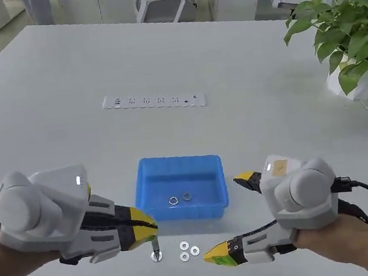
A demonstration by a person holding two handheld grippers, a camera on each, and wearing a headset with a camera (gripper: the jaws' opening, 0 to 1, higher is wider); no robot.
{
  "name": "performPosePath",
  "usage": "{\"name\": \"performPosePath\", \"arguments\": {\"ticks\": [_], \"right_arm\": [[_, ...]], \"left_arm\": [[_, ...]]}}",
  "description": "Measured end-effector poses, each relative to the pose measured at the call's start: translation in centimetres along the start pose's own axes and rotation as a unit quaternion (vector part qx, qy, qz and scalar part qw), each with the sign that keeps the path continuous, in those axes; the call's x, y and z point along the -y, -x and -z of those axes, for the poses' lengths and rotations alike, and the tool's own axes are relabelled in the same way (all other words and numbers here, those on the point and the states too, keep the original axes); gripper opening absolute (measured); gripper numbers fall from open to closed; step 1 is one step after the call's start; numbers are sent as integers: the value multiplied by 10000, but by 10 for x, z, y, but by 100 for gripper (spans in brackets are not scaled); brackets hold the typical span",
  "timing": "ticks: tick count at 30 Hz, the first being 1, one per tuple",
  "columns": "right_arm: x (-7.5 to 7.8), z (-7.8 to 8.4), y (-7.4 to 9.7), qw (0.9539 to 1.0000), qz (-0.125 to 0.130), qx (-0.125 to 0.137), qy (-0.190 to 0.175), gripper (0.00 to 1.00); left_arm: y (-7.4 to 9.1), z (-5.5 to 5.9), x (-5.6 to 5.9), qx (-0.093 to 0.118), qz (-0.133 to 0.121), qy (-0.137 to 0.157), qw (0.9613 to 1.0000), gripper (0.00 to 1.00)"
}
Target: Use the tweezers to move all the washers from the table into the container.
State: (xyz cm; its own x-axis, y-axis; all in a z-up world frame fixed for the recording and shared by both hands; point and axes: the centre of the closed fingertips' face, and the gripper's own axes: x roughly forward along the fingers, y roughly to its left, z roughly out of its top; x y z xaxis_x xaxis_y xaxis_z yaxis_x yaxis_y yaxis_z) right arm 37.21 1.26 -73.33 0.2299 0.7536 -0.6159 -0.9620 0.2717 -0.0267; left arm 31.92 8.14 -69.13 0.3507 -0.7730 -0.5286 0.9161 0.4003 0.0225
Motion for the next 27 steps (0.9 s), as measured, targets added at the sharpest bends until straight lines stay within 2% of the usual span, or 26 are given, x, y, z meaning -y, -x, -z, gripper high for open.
{"name": "performPosePath", "arguments": {"ticks": [16,27], "right_arm": [[-4,5,-4,9999,-67,-109,-22,95],[-4,7,-4,9999,-71,-124,-48,94]], "left_arm": [[-5,6,-2,62,74,16,10000,5],[-6,6,0,98,160,42,9998,5]]}}
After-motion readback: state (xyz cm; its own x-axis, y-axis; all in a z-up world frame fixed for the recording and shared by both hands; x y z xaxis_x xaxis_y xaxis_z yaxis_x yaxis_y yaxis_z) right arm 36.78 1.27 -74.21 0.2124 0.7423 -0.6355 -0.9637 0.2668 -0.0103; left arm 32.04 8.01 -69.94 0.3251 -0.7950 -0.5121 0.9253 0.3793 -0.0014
